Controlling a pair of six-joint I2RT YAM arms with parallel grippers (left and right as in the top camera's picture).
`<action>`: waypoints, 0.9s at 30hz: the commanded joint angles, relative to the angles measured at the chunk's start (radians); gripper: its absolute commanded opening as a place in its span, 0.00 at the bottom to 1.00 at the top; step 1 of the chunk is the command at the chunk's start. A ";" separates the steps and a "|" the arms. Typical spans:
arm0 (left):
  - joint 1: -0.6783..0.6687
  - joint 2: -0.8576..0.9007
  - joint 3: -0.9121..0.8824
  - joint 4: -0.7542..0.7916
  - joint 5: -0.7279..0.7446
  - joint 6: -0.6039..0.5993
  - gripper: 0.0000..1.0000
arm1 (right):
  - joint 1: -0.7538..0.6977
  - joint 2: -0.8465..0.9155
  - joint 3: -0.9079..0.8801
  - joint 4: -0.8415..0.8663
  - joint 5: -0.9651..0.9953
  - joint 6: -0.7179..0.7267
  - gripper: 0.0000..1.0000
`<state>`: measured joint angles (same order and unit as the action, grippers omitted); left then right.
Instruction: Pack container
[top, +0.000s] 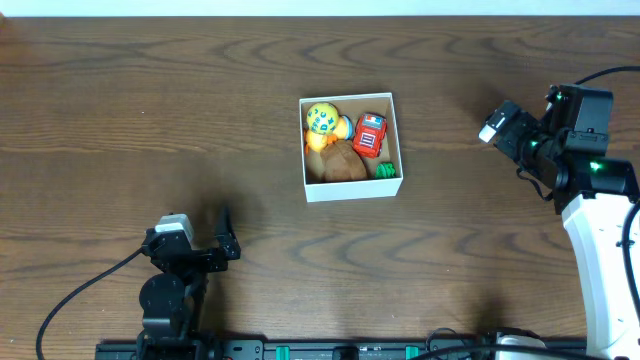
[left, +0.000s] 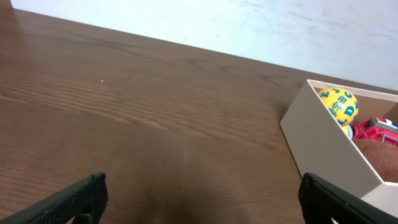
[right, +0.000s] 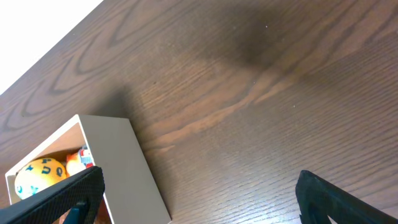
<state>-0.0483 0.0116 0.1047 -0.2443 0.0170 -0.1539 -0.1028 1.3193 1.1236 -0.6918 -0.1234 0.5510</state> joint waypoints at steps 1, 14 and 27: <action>0.004 -0.008 -0.015 -0.001 0.002 -0.002 0.98 | -0.008 0.005 0.006 -0.001 -0.004 0.002 0.99; 0.004 -0.008 -0.015 -0.001 0.002 -0.002 0.98 | -0.008 0.005 0.006 -0.001 -0.004 0.002 0.99; 0.004 -0.008 -0.015 -0.001 0.002 -0.002 0.98 | -0.008 0.002 0.005 -0.061 0.097 -0.179 0.99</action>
<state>-0.0483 0.0116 0.1047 -0.2447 0.0170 -0.1539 -0.1028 1.3193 1.1236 -0.7197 -0.1001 0.5087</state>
